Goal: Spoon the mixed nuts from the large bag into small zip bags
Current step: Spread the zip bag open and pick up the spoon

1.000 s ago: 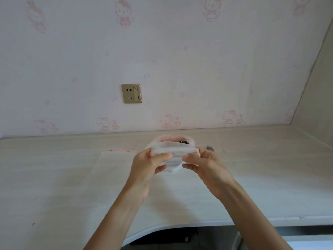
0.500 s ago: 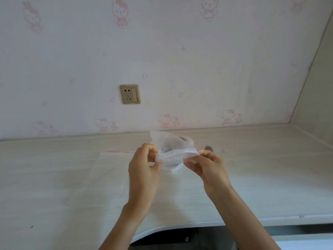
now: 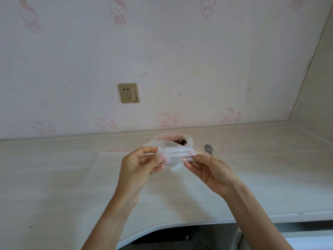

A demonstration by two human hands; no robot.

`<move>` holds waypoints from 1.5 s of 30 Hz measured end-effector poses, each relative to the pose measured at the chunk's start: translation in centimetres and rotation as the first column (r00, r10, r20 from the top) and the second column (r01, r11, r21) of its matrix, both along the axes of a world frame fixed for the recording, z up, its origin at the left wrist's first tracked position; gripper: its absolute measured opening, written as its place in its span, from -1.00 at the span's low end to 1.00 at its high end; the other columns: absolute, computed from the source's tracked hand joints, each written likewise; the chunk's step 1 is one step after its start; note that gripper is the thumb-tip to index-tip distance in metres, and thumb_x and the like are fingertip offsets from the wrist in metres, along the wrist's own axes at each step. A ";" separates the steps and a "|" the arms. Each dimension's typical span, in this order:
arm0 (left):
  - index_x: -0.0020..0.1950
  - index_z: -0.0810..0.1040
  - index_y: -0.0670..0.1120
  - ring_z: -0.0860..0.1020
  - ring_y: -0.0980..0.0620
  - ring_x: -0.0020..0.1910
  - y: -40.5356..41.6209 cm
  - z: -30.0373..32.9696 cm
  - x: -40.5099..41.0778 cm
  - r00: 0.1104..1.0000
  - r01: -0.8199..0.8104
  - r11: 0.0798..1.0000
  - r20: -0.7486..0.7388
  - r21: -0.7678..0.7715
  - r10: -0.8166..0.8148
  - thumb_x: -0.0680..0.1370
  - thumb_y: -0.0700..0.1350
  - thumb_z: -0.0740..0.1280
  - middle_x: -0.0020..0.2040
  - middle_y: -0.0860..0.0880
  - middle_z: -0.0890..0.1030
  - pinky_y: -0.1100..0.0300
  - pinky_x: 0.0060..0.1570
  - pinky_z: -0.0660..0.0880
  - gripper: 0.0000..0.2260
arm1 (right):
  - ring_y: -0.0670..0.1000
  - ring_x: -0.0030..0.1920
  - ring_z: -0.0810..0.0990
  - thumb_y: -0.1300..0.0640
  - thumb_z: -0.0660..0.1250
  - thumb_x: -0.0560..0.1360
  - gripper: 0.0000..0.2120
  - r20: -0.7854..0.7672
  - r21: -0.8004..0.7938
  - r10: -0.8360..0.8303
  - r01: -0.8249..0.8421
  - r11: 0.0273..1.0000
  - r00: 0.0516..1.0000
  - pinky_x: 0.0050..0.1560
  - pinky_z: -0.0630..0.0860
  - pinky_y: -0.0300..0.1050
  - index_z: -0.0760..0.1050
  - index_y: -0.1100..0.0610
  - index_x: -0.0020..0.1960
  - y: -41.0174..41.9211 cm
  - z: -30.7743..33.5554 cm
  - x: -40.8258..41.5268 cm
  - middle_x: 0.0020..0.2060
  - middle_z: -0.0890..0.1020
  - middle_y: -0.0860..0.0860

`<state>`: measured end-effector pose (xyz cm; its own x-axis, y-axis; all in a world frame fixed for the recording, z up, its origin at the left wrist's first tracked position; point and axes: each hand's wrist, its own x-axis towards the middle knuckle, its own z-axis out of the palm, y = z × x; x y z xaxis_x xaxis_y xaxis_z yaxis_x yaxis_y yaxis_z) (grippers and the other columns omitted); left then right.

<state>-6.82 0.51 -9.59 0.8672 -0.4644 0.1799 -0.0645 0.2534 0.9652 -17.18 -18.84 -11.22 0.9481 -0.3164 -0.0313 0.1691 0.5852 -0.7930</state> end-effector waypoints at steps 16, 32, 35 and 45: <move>0.00 0.76 -0.12 0.69 -0.10 0.14 -1.0 -0.4 0.4 0.968 0.180 0.979 -0.159 -0.091 -0.193 0.53 -0.02 0.50 0.12 -0.15 0.73 0.14 0.06 0.63 -0.82 | 0.01 -0.18 0.70 0.24 0.29 0.61 -0.62 0.063 0.025 -0.088 0.087 0.996 0.994 -0.05 0.65 -0.05 0.74 0.02 -0.29 1.3 -0.2 1.5 -0.31 0.67 0.01; -0.19 0.57 -0.25 0.55 0.06 -0.24 -1.7 -1.2 0.1 1.000 -0.016 0.978 -0.021 0.210 0.021 0.25 -0.13 0.47 -0.29 0.00 0.58 0.12 -0.13 0.55 -0.75 | 0.11 0.06 0.71 0.20 0.54 0.43 -0.79 -0.034 -0.362 -0.010 -0.003 0.932 0.999 0.02 0.63 -0.13 0.70 0.30 0.01 1.7 -0.8 1.0 0.05 0.73 0.19; -0.16 0.46 -0.29 0.41 0.06 -0.33 -2.3 -2.2 0.1 0.961 -0.231 0.927 0.220 0.297 0.169 0.34 -0.14 0.44 -0.35 0.02 0.45 0.09 -0.28 0.38 -0.74 | 0.05 -0.09 0.74 0.34 0.40 0.52 -0.78 -0.105 -0.426 -0.192 0.130 0.895 0.976 -0.10 0.65 -0.17 0.74 0.16 -0.23 2.5 -0.6 1.1 -0.11 0.76 0.17; 0.01 0.30 0.20 0.50 0.09 -0.28 0.1 -1.7 1.4 0.603 -0.346 0.832 0.782 0.434 -0.157 0.50 -0.02 0.52 -0.01 0.27 0.49 0.28 -0.35 0.41 -0.62 | 0.00 -0.19 0.67 0.29 0.40 0.49 -0.96 -0.172 -0.714 -0.507 0.248 0.655 0.845 -0.20 0.63 -0.06 0.59 0.17 -0.11 1.4 -0.5 0.6 -0.20 0.72 0.02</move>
